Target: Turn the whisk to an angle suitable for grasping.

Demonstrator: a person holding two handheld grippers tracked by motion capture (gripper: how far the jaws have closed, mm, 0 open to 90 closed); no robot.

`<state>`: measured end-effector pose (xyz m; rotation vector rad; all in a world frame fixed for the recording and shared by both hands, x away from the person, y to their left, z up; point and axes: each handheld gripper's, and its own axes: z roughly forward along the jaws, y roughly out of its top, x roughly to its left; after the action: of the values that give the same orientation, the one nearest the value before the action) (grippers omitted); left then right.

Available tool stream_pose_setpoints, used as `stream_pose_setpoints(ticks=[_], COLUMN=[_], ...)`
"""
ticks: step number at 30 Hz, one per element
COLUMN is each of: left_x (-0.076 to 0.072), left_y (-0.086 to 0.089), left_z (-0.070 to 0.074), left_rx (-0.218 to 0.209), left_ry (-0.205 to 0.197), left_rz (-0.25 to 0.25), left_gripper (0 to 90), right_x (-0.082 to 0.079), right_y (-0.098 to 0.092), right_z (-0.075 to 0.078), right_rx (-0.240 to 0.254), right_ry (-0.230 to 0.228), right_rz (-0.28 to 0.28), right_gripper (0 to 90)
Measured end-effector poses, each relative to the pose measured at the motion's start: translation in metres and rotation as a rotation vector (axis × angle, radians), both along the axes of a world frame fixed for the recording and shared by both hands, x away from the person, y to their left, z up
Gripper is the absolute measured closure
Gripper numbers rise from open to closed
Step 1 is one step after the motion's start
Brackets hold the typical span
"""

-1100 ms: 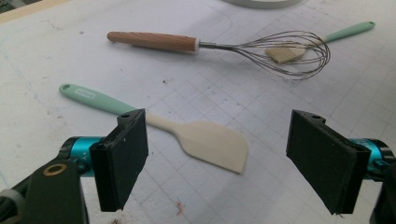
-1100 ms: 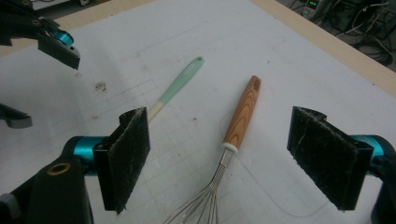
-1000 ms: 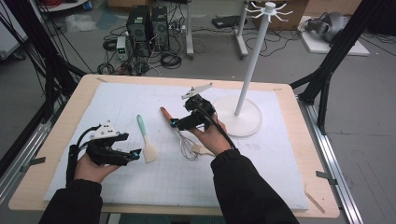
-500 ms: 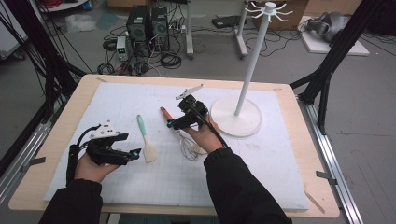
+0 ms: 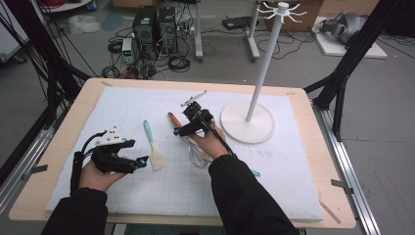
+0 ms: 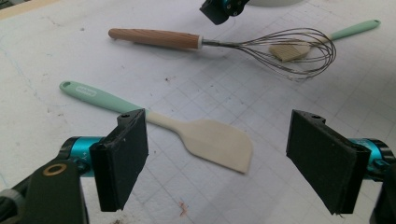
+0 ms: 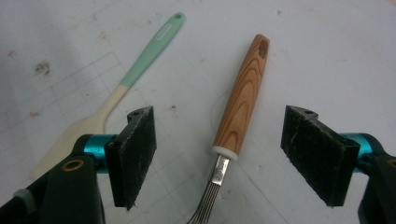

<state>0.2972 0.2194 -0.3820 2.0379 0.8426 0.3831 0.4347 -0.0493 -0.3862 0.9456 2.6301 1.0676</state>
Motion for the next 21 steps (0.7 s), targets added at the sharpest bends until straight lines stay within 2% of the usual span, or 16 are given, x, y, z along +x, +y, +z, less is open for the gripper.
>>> stream_pose_setpoints(ticks=[10,21], left_x=[0.001,0.002], left_y=[0.0,0.0], left_z=[-0.001,-0.001], left_rx=[-0.002,0.002], left_ry=[0.001,-0.002], left_rz=[0.001,-0.001], left_gripper=[20.9,21.0], right_x=[0.01,0.016], right_y=[0.001,0.007], right_z=[-0.013,-0.023], right_rx=[-0.018,-0.04], right_ry=[0.052,0.085], right_rz=[-0.01,0.0], right_gripper=[30.9,41.2])
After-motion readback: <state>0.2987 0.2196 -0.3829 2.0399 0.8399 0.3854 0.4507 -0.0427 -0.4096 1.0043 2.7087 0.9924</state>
